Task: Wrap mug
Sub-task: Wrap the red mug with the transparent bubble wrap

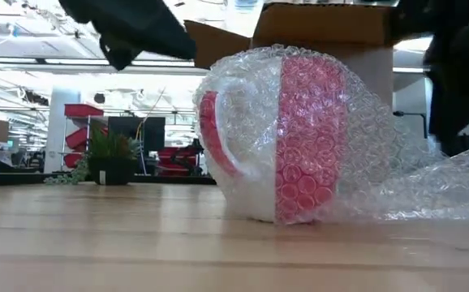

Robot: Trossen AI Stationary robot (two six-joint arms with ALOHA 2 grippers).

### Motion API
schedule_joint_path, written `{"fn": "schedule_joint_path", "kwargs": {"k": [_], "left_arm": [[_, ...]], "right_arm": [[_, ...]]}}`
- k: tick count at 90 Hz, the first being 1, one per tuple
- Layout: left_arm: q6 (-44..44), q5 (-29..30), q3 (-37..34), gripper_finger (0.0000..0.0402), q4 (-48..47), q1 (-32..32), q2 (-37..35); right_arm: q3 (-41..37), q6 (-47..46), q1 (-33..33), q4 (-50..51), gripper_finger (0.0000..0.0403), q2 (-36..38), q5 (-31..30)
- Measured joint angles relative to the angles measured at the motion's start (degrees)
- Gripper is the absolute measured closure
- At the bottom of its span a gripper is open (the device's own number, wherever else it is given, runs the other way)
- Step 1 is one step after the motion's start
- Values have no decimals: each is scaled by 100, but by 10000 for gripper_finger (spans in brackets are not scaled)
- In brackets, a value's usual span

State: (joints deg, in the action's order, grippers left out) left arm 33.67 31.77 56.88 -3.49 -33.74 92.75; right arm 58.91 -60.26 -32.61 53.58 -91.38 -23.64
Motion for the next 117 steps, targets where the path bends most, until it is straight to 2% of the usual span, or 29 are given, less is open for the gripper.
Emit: {"fn": "schedule_joint_path", "kwargs": {"k": [13,36,54,61,72,94,106,117], "left_arm": [[455,-5,2,402,464,146,0],[806,-768,2,392,524,580,10],[960,-1074,2,327,528,842,17],[1164,-1389,2,298,405,983,17],[1480,-1571,2,266,38,1149,20],[1744,-2096,2,258,35,1408,20],[1806,-2105,2,259,59,1438,33],[1819,-2166,105,259,149,1447,348]], "right_arm": [[-1199,-235,469,-1659,182,556,150],[-2127,-866,858,-2363,170,520,162],[-2210,-841,716,-2871,178,310,-50],[-2175,-681,725,-2863,180,307,32],[-2172,-568,720,-2888,181,342,109],[-2172,-439,718,-2896,181,342,128],[-2174,-432,718,-2896,181,342,134],[-2176,-419,715,-2898,181,340,140]]}}
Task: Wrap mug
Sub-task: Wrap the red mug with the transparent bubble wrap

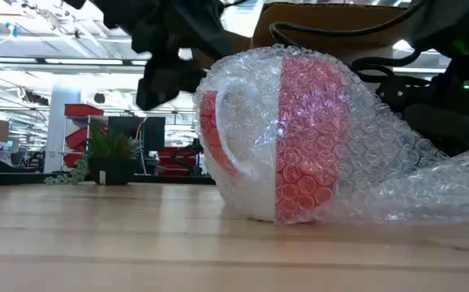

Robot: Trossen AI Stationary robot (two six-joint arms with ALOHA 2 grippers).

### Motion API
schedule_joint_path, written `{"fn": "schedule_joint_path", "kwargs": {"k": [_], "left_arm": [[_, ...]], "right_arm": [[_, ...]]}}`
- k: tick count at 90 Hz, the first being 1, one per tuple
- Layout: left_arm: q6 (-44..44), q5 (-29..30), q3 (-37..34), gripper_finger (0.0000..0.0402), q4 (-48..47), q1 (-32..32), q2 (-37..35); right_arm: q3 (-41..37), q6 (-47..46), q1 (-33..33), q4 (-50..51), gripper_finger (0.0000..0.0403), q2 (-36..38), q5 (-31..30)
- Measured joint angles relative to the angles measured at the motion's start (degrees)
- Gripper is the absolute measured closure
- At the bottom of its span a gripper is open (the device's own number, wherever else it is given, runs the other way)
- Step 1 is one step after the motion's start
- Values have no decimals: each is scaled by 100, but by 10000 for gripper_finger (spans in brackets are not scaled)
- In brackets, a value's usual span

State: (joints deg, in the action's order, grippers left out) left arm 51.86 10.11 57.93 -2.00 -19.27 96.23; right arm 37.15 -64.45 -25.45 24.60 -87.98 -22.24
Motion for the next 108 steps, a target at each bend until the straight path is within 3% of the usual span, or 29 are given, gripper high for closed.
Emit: {"fn": "schedule_joint_path", "kwargs": {"k": [13,33,51,63,85,108], "left_arm": [[-166,-213,592,259,-169,36,583],[-640,-239,1732,265,-1743,207,1139],[-924,-625,2271,318,-2175,273,1567],[-1101,-692,2477,387,-2709,273,1647],[-1195,-683,3157,397,-4102,265,1665],[-1024,-652,3230,400,-4799,264,1654]], "right_arm": [[0,2,0,-8,182,0,6],[-4,4,-72,-91,182,-4,19],[-2,3,-121,-81,189,-7,41],[8,-54,-120,100,238,-2,121],[13,-109,-120,294,387,2,290],[11,-151,-146,336,397,2,584]]}}
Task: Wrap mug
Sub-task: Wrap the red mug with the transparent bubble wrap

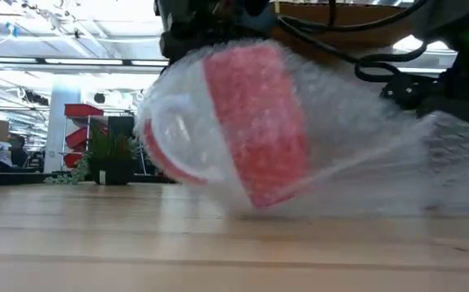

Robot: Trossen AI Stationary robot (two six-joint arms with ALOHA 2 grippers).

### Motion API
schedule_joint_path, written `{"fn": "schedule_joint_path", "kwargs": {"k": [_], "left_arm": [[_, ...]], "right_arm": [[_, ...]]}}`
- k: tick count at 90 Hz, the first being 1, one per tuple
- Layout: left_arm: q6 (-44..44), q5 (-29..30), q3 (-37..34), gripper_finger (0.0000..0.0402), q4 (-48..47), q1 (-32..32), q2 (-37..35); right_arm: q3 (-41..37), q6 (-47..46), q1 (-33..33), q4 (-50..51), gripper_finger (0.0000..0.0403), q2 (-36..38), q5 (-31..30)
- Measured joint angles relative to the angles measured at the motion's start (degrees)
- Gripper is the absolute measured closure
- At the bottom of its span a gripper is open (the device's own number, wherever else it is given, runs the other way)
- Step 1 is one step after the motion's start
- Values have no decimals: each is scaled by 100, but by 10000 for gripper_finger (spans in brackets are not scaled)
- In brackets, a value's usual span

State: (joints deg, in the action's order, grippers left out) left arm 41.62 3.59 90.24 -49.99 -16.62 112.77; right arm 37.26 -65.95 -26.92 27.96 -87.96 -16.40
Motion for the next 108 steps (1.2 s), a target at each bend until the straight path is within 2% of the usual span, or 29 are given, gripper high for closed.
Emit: {"fn": "schedule_joint_path", "kwargs": {"k": [34,69,83,108], "left_arm": [[-2,-63,-24,395,417,16,-8],[-19,-41,-24,298,714,67,-17],[-40,-89,190,276,348,68,-177],[-73,-71,775,272,-464,56,-378]], "right_arm": [[-20,177,42,-474,400,-7,9],[-20,214,28,-550,400,-11,-20],[-15,325,28,-550,400,-11,-28],[-11,254,-81,-446,400,-11,-90]]}}
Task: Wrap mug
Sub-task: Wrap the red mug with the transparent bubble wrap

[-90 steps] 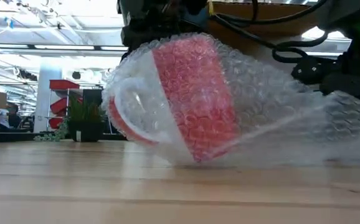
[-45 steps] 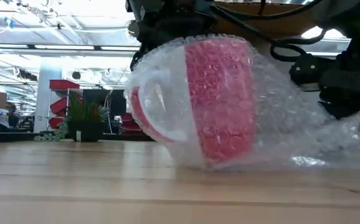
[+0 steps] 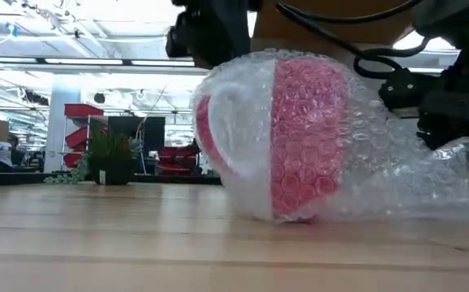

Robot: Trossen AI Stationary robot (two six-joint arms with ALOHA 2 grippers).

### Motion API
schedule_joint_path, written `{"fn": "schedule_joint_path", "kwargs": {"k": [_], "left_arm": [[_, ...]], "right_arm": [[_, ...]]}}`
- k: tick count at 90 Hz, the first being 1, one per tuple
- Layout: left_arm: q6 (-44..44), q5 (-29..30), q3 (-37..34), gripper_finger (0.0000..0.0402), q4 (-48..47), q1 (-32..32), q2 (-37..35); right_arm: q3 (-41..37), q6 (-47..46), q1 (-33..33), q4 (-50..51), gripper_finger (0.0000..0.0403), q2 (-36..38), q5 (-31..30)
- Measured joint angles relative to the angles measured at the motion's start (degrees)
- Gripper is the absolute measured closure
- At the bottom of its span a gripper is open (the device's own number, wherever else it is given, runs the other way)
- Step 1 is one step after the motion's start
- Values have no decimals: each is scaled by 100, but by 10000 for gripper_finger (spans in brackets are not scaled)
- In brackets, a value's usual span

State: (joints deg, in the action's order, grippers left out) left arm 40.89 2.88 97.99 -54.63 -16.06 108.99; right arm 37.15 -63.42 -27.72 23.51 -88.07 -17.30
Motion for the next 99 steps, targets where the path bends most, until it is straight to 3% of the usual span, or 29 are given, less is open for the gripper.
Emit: {"fn": "schedule_joint_path", "kwargs": {"k": [18,32,51,66,99], "left_arm": [[-139,213,290,272,-785,-50,0],[44,702,292,272,-1584,-254,2],[474,1273,284,274,-2493,-700,2],[802,1504,-160,291,-2121,-1025,2],[1354,1868,-1801,315,445,-1287,7]], "right_arm": [[0,-61,-24,138,402,80,51],[-31,-159,-208,272,402,328,35],[-28,-283,-552,306,403,761,-460],[-24,-245,-753,-31,403,1026,-844],[-15,494,-815,-1357,403,1088,-1054]]}}
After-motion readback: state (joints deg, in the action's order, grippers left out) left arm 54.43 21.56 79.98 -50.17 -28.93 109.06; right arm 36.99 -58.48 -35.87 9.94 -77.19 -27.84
